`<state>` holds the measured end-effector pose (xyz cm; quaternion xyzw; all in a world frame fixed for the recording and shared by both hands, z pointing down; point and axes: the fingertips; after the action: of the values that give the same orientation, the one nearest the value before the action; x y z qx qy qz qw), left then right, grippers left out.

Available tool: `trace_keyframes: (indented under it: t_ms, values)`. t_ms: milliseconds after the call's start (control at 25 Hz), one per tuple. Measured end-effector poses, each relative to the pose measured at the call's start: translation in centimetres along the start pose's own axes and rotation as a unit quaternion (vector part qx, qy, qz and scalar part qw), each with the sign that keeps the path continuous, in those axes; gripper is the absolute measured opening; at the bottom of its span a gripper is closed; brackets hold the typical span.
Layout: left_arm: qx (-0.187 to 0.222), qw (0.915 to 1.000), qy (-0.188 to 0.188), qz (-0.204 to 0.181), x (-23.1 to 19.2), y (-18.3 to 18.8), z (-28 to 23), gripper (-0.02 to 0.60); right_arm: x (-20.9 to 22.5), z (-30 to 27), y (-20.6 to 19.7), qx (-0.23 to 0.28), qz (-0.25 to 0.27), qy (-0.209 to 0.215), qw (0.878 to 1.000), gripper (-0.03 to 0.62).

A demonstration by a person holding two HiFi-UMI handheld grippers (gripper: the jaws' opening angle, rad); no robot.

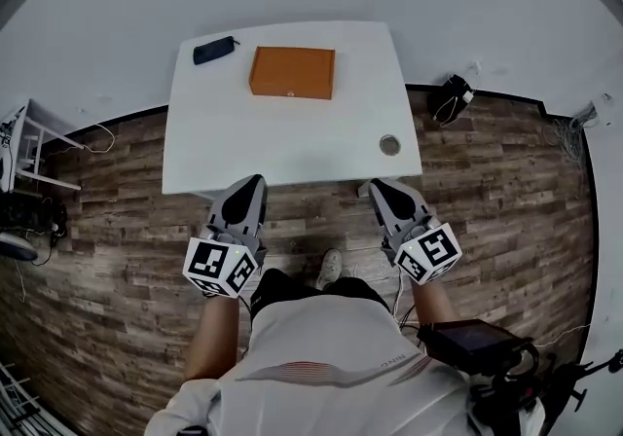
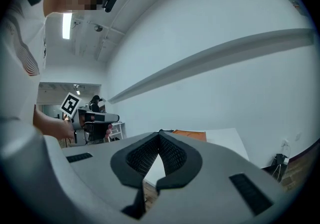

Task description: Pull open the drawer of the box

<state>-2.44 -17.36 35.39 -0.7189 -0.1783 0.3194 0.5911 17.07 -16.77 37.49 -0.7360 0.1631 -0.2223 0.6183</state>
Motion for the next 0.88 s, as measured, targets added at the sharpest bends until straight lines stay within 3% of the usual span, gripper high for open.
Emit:
trace_keyframes:
  t_ms: [280,560,880]
  values:
    - [-0.011,0.9999,0.002,0.005,-4.2,-0.6,-3.6,0.009,1.9,-4.0,-0.2,-0.007,-0.015,-0.01,1.0,-0.006]
    - [-0.037,0.9993,-0.001,-0.001,-8.3,-2.2,-4.9,0.009,0.8,-6.3,-1.6,-0.023,-0.017,-0.032,0.999,-0.006]
    - [-0.065,0.9978,-0.009,0.0,-13.0,-5.9,-12.0,0.009,2.1,-6.0,-5.3,-0.067,-0.024,-0.061,0.996,-0.006]
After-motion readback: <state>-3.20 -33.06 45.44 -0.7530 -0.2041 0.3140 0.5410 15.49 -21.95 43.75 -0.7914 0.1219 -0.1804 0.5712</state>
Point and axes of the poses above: the fingertips, and each gripper's own axes: z backward along the fingers, x to its right, y out of its top, and after that the axes turned 11 degrees about -y, right-handed
